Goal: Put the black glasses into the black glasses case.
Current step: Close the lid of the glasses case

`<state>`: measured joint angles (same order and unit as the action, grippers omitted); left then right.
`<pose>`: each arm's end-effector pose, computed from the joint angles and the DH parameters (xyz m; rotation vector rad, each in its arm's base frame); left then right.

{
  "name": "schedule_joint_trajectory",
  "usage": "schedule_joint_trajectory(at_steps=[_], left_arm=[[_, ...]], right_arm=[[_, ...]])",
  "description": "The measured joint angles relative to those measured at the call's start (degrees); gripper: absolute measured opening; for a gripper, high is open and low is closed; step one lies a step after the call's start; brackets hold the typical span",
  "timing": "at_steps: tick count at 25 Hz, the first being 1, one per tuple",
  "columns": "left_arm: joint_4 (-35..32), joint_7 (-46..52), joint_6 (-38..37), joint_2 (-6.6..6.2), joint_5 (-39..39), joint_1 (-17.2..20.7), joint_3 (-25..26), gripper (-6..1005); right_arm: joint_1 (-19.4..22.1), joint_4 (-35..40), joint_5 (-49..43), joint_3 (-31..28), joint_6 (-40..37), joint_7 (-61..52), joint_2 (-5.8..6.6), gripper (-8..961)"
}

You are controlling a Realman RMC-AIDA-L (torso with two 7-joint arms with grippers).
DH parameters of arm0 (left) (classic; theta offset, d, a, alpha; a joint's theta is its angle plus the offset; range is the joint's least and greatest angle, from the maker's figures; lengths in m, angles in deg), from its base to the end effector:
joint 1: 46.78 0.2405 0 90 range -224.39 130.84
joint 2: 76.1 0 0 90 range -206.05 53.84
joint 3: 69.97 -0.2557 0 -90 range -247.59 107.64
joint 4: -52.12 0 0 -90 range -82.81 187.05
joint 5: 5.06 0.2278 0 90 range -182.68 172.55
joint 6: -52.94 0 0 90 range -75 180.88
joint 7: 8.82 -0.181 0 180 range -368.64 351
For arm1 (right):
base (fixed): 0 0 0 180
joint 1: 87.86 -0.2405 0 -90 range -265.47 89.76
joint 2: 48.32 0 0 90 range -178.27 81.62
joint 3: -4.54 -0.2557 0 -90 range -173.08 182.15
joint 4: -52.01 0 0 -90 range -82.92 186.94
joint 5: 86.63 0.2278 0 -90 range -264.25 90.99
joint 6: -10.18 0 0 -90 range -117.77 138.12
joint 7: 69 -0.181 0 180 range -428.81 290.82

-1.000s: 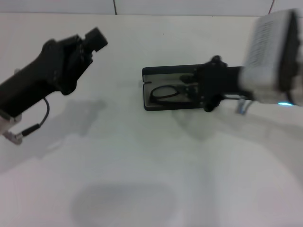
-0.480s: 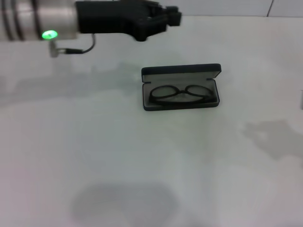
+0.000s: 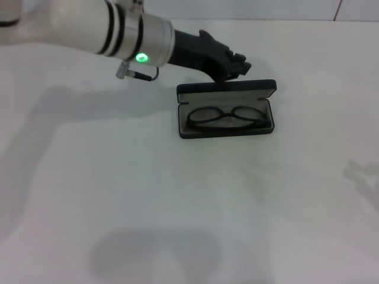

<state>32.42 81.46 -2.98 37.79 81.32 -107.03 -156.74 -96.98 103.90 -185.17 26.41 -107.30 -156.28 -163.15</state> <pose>-0.1153 0.4599 -0.1177 -2.8598 -0.4002 -0.3156 0.3100 0.2363 0.1174 -2.3798 0.6719 1.0911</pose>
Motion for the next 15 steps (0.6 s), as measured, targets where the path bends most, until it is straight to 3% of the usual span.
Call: schedule_joint_trajectory(at_steps=[3,15], left_arm=[[-0.1,0.5,1.7,0.82,1.3,0.1,0.0,167],[0.4,0.1,3.5,1.77,2.4,1.0,-0.1,172]], right_arm=[[-0.3,0.0,-0.6,-0.1,0.6,0.0,0.02,180],[-1.5,-1.4,-1.0,0.4,2.2,0.2,0.05,185]])
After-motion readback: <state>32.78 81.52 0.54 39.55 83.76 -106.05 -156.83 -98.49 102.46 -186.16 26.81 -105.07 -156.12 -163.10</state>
